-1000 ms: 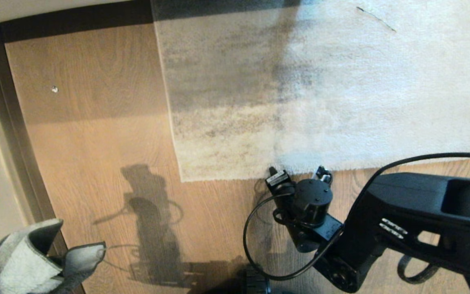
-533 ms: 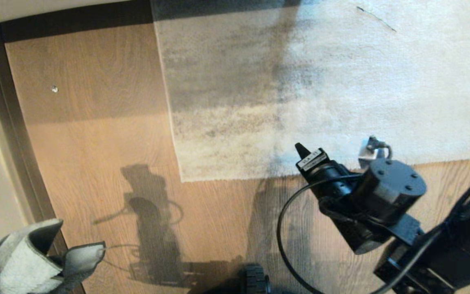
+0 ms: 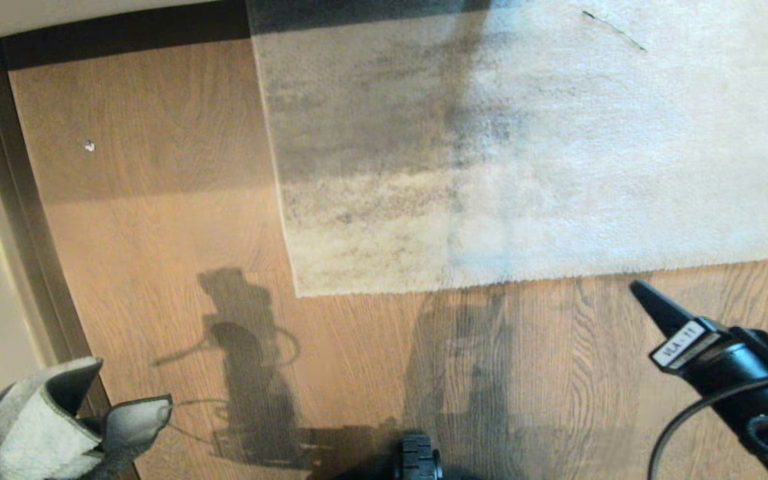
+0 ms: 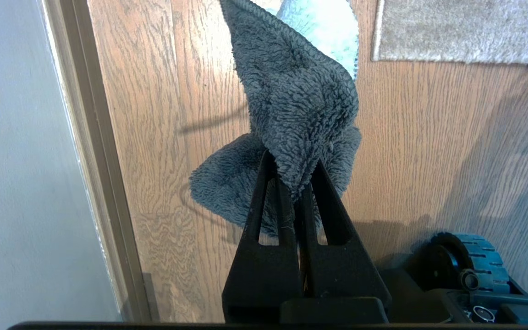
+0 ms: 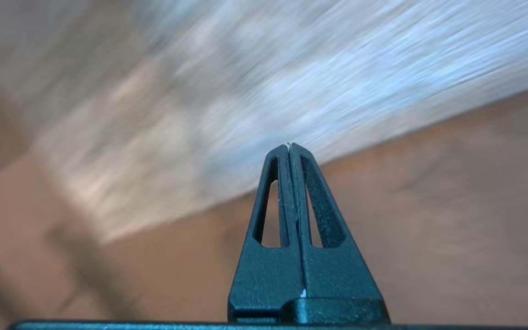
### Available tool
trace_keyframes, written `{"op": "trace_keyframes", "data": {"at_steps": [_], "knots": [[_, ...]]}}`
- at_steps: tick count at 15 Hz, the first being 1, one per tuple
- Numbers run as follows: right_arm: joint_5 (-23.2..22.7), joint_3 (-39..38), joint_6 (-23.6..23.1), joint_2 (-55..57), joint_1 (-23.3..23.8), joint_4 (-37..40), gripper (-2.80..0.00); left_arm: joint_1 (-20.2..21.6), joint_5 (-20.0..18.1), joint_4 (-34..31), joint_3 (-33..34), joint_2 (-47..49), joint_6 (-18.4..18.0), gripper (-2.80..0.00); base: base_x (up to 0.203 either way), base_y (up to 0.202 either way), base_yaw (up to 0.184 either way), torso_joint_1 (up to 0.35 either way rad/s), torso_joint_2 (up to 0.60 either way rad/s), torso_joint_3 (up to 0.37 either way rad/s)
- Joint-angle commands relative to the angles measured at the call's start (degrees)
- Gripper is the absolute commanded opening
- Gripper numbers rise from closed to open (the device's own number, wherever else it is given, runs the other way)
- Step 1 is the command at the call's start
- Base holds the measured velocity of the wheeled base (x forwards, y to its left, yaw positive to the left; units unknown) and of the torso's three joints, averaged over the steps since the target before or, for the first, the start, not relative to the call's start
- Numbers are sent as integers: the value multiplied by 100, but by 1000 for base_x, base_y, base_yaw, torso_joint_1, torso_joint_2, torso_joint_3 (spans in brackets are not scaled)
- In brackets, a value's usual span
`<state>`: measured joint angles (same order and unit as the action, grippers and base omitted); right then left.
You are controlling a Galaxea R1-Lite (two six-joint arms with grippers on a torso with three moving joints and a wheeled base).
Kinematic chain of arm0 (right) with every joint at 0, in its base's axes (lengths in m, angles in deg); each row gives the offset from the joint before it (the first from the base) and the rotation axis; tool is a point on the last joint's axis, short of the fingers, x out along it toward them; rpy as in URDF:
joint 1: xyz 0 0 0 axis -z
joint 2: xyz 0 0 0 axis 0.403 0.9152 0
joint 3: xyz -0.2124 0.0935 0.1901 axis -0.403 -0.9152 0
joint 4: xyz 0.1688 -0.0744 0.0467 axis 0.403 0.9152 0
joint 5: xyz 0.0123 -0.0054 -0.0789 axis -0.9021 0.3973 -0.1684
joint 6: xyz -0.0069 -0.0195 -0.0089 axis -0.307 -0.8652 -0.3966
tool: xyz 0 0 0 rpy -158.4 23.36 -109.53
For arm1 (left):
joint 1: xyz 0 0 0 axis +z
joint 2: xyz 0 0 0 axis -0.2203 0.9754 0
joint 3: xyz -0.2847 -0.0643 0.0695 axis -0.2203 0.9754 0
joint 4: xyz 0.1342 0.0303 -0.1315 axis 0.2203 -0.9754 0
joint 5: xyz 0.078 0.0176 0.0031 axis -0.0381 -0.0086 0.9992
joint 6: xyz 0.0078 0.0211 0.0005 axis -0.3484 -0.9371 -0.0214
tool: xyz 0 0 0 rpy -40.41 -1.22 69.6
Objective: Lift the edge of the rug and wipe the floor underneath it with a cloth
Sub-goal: Put down the rag
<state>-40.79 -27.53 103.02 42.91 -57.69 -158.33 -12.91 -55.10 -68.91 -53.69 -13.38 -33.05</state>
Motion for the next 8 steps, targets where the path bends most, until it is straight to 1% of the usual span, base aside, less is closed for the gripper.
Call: {"op": "trace_keyframes", "data": {"at_steps": [1,3,5,7,8], "knots": [[13,-248,-100,-813,842,-254,-280,1,1,2,0,-2,5,-280,0,0,0,0,0,0],[14,-258,-225,-950,1675,-246,-280,-4,6,2,0,-2,5,-280,0,0,0,0,0,0],[5,-260,-521,-1057,2524,-247,-280,1,0,2,0,-2,5,-280,0,0,0,0,0,0],[-60,-262,-903,-1552,3124,-131,-280,1,9,2,0,-2,5,-280,0,0,0,0,0,0],[-77,-262,-1012,-1826,3317,81,-280,1,0,2,0,-2,5,-280,0,0,0,0,0,0]]}}
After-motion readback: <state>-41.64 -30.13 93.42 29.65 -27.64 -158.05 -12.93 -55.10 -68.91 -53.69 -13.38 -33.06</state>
